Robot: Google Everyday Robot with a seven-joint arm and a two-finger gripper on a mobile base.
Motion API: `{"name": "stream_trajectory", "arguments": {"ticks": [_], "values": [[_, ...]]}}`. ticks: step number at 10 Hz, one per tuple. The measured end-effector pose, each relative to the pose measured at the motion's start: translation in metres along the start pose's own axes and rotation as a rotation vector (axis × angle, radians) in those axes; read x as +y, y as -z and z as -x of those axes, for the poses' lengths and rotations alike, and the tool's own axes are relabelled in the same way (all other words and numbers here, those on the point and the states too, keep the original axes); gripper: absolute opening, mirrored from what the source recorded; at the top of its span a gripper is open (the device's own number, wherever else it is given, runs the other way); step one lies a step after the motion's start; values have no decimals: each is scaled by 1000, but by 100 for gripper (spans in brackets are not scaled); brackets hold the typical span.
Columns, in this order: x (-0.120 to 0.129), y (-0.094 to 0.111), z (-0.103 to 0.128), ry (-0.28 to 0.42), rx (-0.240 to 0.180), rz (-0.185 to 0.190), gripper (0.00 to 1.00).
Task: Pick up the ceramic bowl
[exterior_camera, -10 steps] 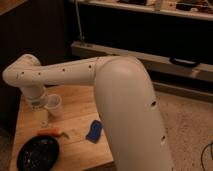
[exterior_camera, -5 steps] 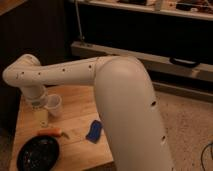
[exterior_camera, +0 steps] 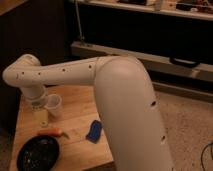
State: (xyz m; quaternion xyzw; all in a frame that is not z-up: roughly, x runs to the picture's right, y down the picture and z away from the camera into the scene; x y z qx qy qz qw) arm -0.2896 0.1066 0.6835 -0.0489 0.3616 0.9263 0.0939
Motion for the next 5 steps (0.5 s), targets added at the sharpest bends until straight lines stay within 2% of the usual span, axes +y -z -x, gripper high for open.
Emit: {"name": "stream_trajectory", "arguments": {"ticks": [3, 5], "values": [[0, 0, 1, -3, -1, 0, 80], [-8, 5, 2, -25, 17, 27, 80]]}}
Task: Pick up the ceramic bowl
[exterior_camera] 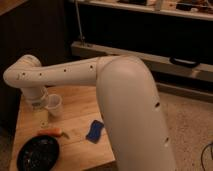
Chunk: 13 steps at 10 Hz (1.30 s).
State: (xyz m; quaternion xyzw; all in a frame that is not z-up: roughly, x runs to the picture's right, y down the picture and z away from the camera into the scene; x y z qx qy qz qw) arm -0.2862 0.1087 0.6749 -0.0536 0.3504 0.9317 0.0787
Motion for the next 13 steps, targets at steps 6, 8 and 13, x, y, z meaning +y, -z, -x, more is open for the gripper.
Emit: {"name": "stream_trajectory", "arguments": {"ticks": [6, 8, 13], "values": [[-76, 0, 78, -459, 208, 9, 80], [-73, -30, 114, -655, 318, -67, 80], [-71, -51, 124, -741, 673, -124, 80]]}}
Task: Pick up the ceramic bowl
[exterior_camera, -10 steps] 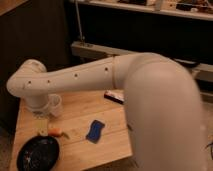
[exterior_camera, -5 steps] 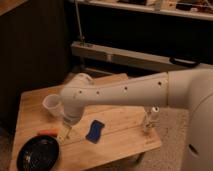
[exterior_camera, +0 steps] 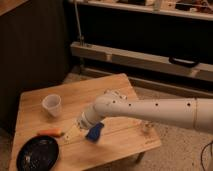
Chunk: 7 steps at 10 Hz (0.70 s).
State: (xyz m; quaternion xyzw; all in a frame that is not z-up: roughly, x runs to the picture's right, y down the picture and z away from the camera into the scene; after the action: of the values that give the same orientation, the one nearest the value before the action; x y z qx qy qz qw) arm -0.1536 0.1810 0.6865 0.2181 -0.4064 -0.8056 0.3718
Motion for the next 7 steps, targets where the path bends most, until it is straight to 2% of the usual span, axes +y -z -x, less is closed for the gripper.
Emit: {"name": "stream_trajectory", "arguments": {"ticks": [1, 2, 3, 4, 6, 7], "values": [[-3, -3, -6, 7, -18, -10, 80], [-5, -9, -13, 9, -79, -22, 80], [-7, -19, -22, 12, -165, -38, 80], [-6, -27, -27, 11, -218, -59, 80], [-6, -44, -41, 36, -360, -93, 80], [-8, -49, -43, 47, -374, -100, 80]]}}
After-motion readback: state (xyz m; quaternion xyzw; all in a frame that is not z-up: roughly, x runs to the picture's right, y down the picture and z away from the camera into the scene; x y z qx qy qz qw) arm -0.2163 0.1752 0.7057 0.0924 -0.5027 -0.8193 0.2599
